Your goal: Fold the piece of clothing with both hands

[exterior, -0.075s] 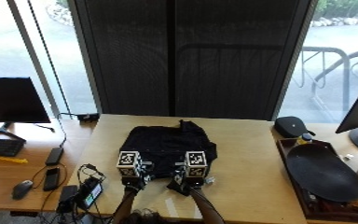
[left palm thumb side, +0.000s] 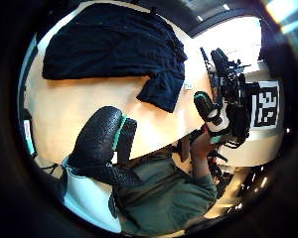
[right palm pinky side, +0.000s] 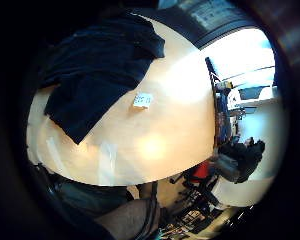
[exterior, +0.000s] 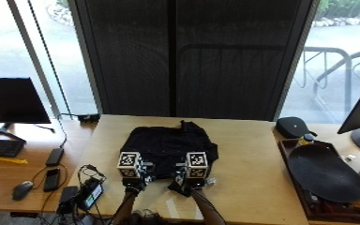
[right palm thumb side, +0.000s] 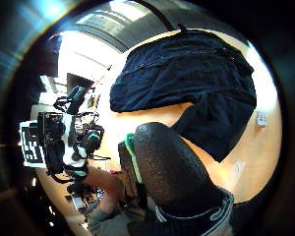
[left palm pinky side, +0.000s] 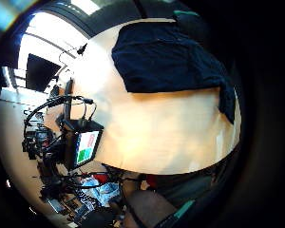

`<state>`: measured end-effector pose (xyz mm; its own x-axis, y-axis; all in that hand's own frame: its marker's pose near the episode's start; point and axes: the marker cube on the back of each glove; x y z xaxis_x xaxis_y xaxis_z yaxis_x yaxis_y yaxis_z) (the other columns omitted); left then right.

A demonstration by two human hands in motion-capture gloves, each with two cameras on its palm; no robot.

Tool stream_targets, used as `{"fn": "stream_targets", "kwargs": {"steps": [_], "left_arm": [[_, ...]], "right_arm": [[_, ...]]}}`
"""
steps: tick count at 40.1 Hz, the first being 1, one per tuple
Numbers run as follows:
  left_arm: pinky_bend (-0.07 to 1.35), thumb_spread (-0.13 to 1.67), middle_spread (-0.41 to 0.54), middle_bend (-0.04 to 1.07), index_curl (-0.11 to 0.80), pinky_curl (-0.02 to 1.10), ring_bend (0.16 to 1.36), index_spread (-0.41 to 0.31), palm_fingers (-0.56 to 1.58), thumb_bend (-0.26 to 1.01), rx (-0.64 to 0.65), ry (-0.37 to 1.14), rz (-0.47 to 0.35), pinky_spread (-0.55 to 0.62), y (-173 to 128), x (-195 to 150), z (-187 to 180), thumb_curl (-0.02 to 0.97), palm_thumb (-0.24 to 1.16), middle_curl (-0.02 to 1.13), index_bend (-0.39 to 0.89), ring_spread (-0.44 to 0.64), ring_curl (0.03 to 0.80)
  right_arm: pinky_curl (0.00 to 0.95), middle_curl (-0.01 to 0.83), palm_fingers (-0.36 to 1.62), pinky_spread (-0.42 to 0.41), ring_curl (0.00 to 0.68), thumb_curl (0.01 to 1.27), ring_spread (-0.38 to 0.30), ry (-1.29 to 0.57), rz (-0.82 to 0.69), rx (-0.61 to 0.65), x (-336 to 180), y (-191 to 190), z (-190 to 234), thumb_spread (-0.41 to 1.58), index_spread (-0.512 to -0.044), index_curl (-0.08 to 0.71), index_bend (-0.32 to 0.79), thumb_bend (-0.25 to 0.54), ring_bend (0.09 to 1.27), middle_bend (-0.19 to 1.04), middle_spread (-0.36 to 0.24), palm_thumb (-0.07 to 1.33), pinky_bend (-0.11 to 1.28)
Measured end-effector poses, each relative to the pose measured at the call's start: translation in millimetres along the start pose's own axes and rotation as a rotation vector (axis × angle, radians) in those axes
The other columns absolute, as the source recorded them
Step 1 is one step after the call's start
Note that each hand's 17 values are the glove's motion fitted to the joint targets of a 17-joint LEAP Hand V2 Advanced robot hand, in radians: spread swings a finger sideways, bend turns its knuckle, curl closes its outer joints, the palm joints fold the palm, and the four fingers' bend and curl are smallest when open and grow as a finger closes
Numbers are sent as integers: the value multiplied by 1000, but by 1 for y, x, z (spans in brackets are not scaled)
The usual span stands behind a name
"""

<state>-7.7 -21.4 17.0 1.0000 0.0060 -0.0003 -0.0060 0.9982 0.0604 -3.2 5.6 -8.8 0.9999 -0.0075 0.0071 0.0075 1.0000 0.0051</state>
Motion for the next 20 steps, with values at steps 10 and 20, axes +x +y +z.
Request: {"fn": "stream_targets", "kwargs": {"steps": [10, 20], "left_arm": [[369, 914, 28, 195, 155, 147, 508, -81, 386, 90, -34, 20, 13, 312, 6, 4, -1, 165, 284, 198, 154, 174, 213], [383, 1026, 30, 191, 211, 180, 525, -89, 359, 33, -50, 14, 21, 357, 6, 7, -6, 220, 303, 254, 153, 193, 244]], "right_arm": [[234, 113, 118, 294, 112, 124, 141, 2, 10, 24, 2, 0, 0, 999, -360, 145, 158, 63, 256, 173, 16, 178, 577], [271, 163, 90, 321, 149, 176, 159, -2, -5, 26, 5, 2, -5, 1144, -389, 195, 162, 25, 274, 177, 21, 192, 592]]}}
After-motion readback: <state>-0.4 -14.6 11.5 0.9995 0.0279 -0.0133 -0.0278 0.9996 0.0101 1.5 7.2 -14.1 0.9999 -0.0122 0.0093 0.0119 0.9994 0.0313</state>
